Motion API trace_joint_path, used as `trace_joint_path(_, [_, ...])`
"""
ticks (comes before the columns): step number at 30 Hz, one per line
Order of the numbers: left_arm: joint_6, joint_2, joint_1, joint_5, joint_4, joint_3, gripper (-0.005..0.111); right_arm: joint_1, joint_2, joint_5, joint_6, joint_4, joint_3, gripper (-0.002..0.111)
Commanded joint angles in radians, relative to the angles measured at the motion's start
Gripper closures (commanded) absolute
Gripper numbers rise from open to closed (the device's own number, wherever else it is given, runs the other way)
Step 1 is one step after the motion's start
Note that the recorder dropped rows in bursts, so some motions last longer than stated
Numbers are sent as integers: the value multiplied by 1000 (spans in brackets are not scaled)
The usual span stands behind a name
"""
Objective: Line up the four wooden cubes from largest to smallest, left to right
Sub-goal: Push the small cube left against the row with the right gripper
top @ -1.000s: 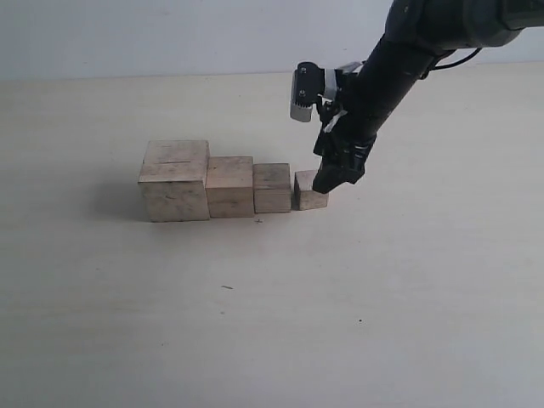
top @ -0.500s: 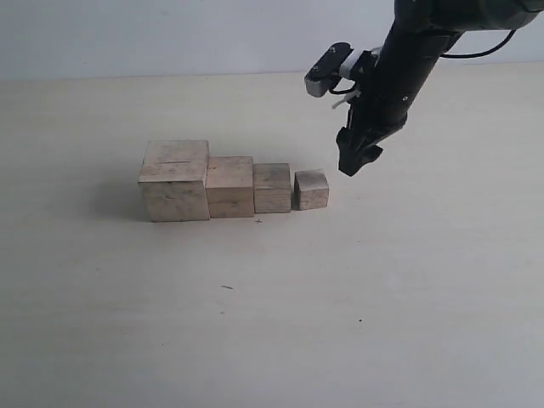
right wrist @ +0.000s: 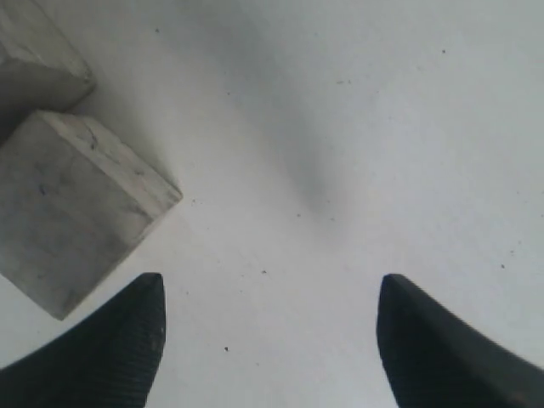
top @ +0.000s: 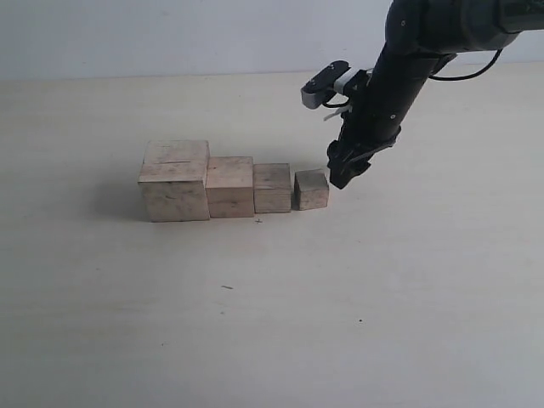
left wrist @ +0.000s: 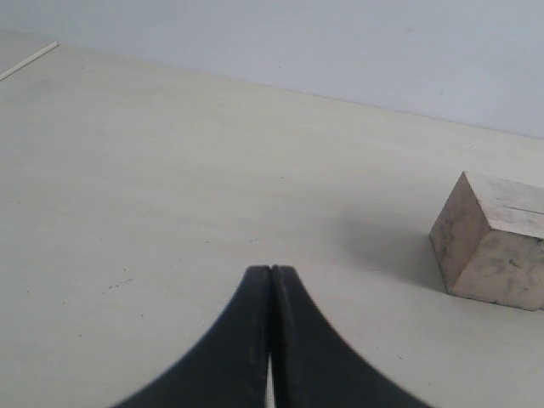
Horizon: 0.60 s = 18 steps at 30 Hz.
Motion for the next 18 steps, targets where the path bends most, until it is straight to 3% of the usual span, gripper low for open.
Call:
trace_joint_path(1, [-1,-4,-6,-4,2,0,107,-1,-1,-8,-15,44,-1,42])
trace_joint_path(18, [-1,-4,-6,-4,2,0,107,-1,-1,17,-15,109,-1,42])
